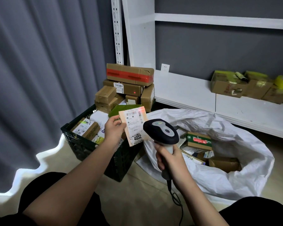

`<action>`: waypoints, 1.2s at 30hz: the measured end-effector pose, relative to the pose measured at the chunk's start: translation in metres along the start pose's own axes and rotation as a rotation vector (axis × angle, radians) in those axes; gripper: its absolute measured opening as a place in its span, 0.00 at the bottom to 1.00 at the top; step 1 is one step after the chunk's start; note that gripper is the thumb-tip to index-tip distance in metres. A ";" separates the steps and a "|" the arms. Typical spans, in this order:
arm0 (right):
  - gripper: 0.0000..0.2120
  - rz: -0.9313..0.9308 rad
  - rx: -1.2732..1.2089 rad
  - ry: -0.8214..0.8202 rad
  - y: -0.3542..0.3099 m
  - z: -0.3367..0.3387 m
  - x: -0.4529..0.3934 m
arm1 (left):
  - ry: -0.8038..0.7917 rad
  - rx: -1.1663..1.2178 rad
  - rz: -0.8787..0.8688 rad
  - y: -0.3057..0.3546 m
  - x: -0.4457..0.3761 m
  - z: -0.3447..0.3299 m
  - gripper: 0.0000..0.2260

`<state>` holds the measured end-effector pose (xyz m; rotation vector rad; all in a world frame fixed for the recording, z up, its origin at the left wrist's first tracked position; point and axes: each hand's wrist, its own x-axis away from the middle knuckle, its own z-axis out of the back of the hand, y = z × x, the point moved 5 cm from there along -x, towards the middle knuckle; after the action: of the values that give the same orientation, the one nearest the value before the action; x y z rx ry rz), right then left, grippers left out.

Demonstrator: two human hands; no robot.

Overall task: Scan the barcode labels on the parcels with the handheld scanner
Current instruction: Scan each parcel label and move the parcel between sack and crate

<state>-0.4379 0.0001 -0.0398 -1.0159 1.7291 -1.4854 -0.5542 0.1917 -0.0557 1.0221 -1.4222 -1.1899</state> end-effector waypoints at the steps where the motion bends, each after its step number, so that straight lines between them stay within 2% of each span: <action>1: 0.13 0.005 -0.003 0.020 -0.002 0.006 -0.003 | -0.016 -0.001 0.006 -0.001 0.000 -0.005 0.14; 5: 0.06 0.002 -0.049 0.186 -0.012 0.048 -0.018 | -0.059 -0.095 -0.021 -0.003 -0.002 -0.038 0.08; 10: 0.07 0.012 -0.154 0.463 -0.021 0.124 -0.033 | -0.153 -0.292 -0.176 0.004 0.003 -0.119 0.07; 15: 0.07 -0.009 -0.167 0.602 -0.013 0.181 -0.033 | -0.350 -0.423 -0.248 -0.023 0.019 -0.224 0.08; 20: 0.06 0.007 -0.187 0.643 -0.004 0.216 -0.027 | -0.499 -0.354 -0.125 -0.058 0.033 -0.307 0.14; 23: 0.05 -0.008 -0.174 0.642 0.002 0.227 -0.026 | -0.619 -0.340 -0.025 -0.080 0.040 -0.330 0.08; 26: 0.06 -0.061 -0.166 0.669 0.004 0.223 -0.026 | -0.613 -0.420 -0.038 -0.087 0.034 -0.310 0.14; 30: 0.05 -0.089 -0.159 0.621 0.008 0.198 -0.034 | -0.498 -0.436 -0.060 -0.087 0.000 -0.243 0.06; 32: 0.05 -0.100 -0.133 0.570 0.011 0.177 -0.041 | -0.439 -0.381 -0.028 -0.081 -0.014 -0.196 0.04; 36: 0.05 -0.110 -0.095 0.398 0.020 0.116 -0.060 | -0.259 -0.407 -0.035 -0.075 -0.039 -0.079 0.09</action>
<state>-0.3118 -0.0049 -0.0795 -0.9194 2.0621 -1.7837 -0.4690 0.2046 -0.1325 0.6283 -1.2835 -1.6022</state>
